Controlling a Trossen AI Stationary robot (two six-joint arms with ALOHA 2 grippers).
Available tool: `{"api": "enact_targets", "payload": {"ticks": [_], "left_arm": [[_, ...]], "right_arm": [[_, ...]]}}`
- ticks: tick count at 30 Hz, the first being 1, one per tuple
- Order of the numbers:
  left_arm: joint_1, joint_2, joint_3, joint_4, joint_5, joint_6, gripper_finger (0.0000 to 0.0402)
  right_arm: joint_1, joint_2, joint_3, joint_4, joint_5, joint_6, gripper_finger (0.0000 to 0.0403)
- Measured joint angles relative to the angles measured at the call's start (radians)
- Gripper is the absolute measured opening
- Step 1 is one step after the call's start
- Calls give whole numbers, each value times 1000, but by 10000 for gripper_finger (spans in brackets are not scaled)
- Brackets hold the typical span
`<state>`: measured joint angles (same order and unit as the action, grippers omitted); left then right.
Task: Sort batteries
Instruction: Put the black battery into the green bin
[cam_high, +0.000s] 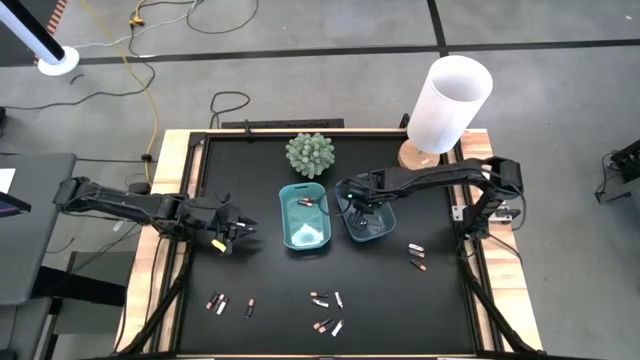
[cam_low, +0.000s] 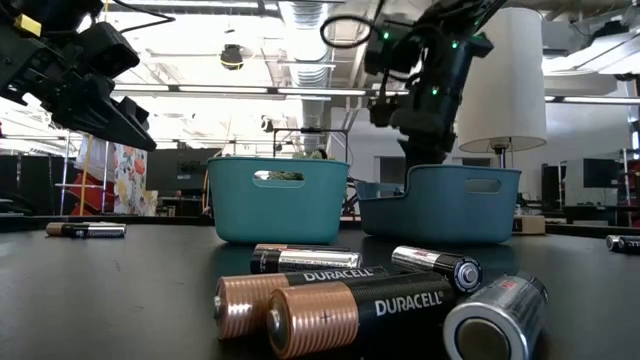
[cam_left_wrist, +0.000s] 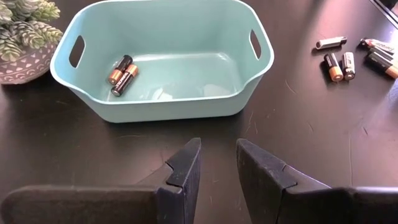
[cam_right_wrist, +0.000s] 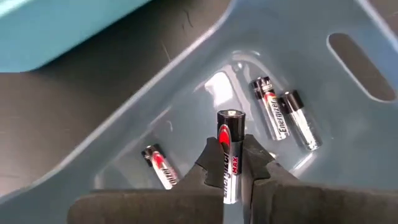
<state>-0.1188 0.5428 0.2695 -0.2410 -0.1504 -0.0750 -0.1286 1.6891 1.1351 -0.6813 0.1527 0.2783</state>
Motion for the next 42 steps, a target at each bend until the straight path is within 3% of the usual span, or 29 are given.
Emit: {"api": "enact_targets", "payload": {"ticks": [42], "left_arm": [[0, 0, 0, -16, 0, 0, 97]], "right_arm": [[-5, -11, 1, 14, -25, -25, 13]]}}
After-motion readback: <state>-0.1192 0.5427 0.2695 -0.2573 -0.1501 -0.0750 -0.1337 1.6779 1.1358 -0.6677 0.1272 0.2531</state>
